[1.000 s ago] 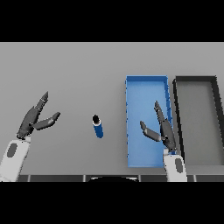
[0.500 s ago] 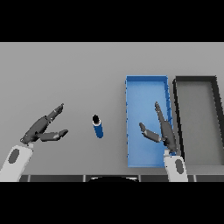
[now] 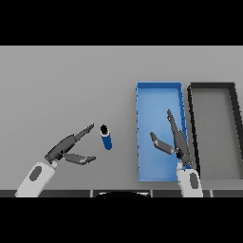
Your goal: Pick up the blue pipe and place it into the blue bin.
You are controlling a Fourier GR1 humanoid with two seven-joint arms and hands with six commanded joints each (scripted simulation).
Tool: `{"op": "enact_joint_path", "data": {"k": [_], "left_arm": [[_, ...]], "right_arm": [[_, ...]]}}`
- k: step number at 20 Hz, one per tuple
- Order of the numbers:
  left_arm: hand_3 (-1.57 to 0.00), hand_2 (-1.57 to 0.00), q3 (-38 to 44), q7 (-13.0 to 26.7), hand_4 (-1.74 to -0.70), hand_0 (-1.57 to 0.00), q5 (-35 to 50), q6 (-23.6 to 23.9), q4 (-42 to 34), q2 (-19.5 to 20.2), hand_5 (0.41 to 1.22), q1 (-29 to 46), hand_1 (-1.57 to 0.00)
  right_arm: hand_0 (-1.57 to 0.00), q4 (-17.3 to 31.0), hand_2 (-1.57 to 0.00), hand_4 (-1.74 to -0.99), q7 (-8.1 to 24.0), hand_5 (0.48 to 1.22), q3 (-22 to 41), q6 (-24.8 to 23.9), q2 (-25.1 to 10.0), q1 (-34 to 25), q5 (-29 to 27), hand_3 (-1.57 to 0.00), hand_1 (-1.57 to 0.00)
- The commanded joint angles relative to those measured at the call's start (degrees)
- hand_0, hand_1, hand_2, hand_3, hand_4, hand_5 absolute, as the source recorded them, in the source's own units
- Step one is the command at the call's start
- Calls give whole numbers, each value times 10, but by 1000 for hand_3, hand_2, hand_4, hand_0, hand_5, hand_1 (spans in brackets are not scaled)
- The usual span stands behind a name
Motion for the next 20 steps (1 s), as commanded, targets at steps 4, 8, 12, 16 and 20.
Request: {"op": "enact_joint_path", "data": {"k": [4,8,12,16,20], "left_arm": [[1,1,-23,21,-1206,1,-15,7,37,-54,468,-26,1],[1,1,-32,25,-1186,1,-19,3,97,-105,469,-61,1],[1,1,-46,16,-1131,1,-54,8,142,-131,462,-96,1],[1,-1,-43,-15,-1215,1,-31,-1,164,-167,533,-101,1],[-215,-357,-36,-13,-1317,-100,-25,15,177,-191,651,-106,-265]], "right_arm": [[1,-1,1,-1229,-1,622,7,1,3,9,7,1,1],[1,-11,1,-1212,-6,610,1,0,-5,22,5,1,1],[1,-4,1,-1201,5,605,-2,2,-3,16,-1,1,1],[1,-4,1,-1206,0,606,-3,4,0,18,-6,1,1],[1,-3,1,-1198,-2,605,0,0,3,22,1,1,1]]}}
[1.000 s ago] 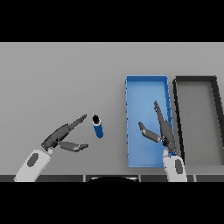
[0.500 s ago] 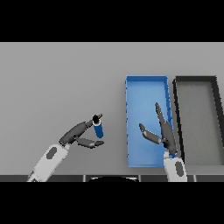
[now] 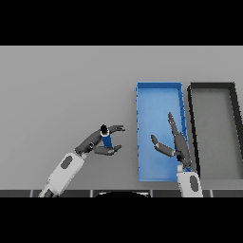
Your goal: Pick up the blue pipe and place it into the blue bin.
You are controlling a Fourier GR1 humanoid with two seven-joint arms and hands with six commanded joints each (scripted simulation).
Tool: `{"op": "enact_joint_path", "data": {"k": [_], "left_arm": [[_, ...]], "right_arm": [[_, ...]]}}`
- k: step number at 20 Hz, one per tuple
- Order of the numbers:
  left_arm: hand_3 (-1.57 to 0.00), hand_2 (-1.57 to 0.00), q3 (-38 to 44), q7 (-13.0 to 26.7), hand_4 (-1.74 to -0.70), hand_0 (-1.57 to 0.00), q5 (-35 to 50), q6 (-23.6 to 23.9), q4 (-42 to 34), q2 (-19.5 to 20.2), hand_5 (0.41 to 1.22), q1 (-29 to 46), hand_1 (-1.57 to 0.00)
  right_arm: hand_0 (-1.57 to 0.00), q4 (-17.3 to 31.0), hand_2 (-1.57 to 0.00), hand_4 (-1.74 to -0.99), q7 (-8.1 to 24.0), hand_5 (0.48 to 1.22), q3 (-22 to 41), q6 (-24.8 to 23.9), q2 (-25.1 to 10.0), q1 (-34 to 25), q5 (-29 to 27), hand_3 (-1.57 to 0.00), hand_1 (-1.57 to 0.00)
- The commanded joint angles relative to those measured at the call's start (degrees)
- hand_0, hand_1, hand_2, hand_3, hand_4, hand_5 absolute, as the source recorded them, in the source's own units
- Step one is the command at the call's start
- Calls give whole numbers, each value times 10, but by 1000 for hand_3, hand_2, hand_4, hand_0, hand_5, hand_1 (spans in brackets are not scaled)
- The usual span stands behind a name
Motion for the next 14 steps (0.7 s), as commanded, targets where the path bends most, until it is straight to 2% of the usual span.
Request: {"op": "enact_joint_path", "data": {"k": [1,3,4,6,9,14], "left_arm": [[-486,-539,3,-2,-1342,-289,12,-3,6,-12,765,1,-458],[-877,-901,0,-3,-1477,-717,9,3,6,-17,929,7,-856],[-1009,-1035,-6,-2,-1526,-888,1,3,5,-19,988,6,-999],[-1174,-1228,-18,-22,-1600,-1134,-3,-6,5,-18,1072,6,-1205],[-1317,-1395,-20,-31,-1665,-1347,-14,13,0,-20,1144,7,-1384],[-1436,-1513,-17,-45,-1716,-1498,0,33,-58,-33,1196,6,-1510]], "right_arm": [[1,-2,1,-1199,2,605,-1,2,0,1,-4,1,1],[1,-4,1,-1198,0,604,-2,2,-1,-1,-5,1,1],[1,-2,1,-1195,-1,604,1,1,3,1,-4,1,1],[1,-2,1,-1198,6,604,-5,3,-2,-1,-7,1,1],[1,-6,1,-1190,2,600,-6,8,-5,-3,-13,1,1],[1,-3,1,-1187,7,605,-5,3,-8,-8,-2,1,1]]}}
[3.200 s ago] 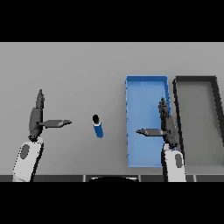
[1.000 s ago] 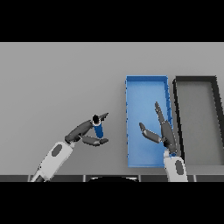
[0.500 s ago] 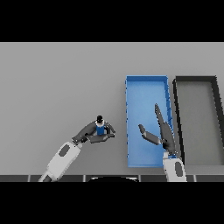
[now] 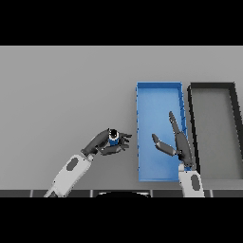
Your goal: Pick up the blue pipe and place it into the blue bin.
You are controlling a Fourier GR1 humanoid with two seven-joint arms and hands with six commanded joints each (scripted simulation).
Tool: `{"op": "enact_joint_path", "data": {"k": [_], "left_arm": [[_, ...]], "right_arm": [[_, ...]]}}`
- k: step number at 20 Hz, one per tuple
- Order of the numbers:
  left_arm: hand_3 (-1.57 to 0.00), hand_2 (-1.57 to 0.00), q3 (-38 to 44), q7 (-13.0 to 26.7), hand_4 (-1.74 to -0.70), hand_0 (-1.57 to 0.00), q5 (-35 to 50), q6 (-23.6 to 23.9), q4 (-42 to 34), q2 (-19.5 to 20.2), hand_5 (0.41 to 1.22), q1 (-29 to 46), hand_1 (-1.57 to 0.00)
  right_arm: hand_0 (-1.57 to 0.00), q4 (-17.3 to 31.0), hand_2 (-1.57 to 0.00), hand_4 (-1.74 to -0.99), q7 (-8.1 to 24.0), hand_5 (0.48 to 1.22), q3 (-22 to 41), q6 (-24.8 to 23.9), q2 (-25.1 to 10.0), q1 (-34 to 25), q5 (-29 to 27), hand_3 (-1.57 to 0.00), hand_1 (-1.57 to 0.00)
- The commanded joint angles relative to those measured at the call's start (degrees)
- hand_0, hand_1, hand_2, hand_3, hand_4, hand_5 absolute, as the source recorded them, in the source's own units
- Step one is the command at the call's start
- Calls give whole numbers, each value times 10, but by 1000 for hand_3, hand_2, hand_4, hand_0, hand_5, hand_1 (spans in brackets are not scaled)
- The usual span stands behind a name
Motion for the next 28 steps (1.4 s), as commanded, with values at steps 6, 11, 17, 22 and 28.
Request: {"op": "enact_joint_path", "data": {"k": [6,11,17,22,28], "left_arm": [[-1482,-1556,-7,47,-1734,-1552,14,-2,-70,3,1214,-18,-1555],[-1496,-1566,-18,83,-1739,-1565,8,2,-94,5,1219,-20,-1566],[-1495,-1570,-18,97,-1740,-1569,0,2,-85,0,1219,-29,-1570],[-1496,-1571,-18,93,-1741,-1570,-1,-3,-79,0,1220,-26,-1571],[-1488,-1571,-19,89,-1741,-1571,-10,-4,-84,3,1221,-28,-1571]], "right_arm": [[1,6,1,-1149,-23,599,-4,0,-2,8,-1,1,1],[1,-7,1,-1128,-31,605,-2,-5,-5,15,5,1,1],[1,-31,1,-1176,-19,605,3,-16,5,40,11,1,1],[1,-104,1,-1231,-29,572,-16,106,-39,21,-157,1,1],[1,-185,1,-1314,127,500,27,185,-119,-80,-264,1,1]]}}
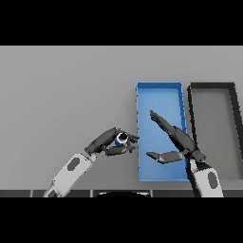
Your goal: Pick up the blue pipe and place it into the blue bin.
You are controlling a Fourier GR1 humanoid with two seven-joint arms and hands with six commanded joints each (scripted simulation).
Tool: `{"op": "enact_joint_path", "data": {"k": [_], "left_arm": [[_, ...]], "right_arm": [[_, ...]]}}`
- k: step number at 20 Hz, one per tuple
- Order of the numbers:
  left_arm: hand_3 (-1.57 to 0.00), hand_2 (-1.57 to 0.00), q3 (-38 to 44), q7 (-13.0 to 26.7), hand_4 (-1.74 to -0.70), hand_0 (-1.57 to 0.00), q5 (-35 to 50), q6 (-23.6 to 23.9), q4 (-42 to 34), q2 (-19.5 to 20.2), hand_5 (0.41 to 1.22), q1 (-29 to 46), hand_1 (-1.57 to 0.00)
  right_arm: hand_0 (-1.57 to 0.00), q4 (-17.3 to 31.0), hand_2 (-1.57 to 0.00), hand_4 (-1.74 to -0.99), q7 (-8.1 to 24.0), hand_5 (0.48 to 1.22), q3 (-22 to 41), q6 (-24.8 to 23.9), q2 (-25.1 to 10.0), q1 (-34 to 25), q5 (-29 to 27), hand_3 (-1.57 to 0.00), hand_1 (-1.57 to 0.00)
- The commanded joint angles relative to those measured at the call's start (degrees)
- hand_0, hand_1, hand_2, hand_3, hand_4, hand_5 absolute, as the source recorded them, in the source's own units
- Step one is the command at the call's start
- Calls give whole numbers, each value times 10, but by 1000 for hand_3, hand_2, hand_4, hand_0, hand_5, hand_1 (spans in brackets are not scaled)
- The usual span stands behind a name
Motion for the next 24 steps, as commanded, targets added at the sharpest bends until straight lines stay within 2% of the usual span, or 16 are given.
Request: {"op": "enact_joint_path", "data": {"k": [1,3,5,6,10,12,17,18,19,20,21,22,23,24], "left_arm": [[-1487,-1571,1,3,-1741,-1571,0,1,-4,1,1221,0,-1571],[-1485,-1571,2,6,-1741,-1571,2,-2,-6,4,1221,1,-1571],[-1484,-1571,9,5,-1741,-1571,5,-8,2,7,1221,-5,-1571],[-1486,-1571,6,3,-1741,-1571,9,-12,1,6,1221,0,-1571],[-1516,-1571,12,-14,-1741,-1571,19,-27,-3,12,1221,0,-1571],[-1532,-1571,8,-3,-1741,-1571,21,-30,1,2,1221,-4,-1571],[-1535,-1571,5,-2,-1737,-1571,6,-29,-5,9,1221,2,-1571],[-1484,-1571,7,4,-1736,-1571,13,-33,-1,5,1221,0,-1571],[-1288,-1320,8,0,-1737,-1394,-5,-31,8,10,1221,-10,-1326],[-1030,-1063,-6,27,-1682,-1182,-25,-37,3,23,1221,-15,-1078],[-824,-850,-13,51,-1552,-991,-33,-46,2,32,1221,-20,-878],[-659,-680,-11,69,-1480,-818,-36,-47,-3,33,1221,-16,-706],[-583,-686,-5,58,-1533,-776,-38,-41,-2,24,1221,-12,-706],[-781,-863,0,49,-1574,-935,-48,-30,3,16,1221,-12,-879]], "right_arm": [[1,-5,1,-1306,22,502,9,9,-6,-15,-14,1,1],[1,-8,1,-1314,44,510,34,23,-6,-45,-16,1,1],[1,8,1,-1306,52,521,55,37,-1,-78,8,1,1],[1,20,1,-1294,65,523,64,40,5,-106,11,1,1],[1,43,1,-1232,93,531,107,54,36,-149,19,1,1],[1,56,1,-1227,104,532,115,58,50,-177,15,1,1],[1,109,-29,-1222,108,506,124,74,82,-232,12,-2,-12],[-53,122,-102,-1245,111,506,125,78,90,-246,10,-46,-84],[-181,138,-237,-1294,121,509,124,75,98,-266,13,-161,-225],[-345,144,-379,-1335,128,507,128,78,106,-277,10,-296,-375],[-527,152,-531,-1362,128,508,131,88,107,-283,10,-440,-534],[-718,153,-739,-1430,125,522,135,94,109,-284,11,-635,-699],[-888,162,-905,-1486,118,550,128,100,109,-293,-4,-768,-873],[-1025,164,-1038,-1530,107,606,132,107,111,-290,-22,-868,-1013]]}}
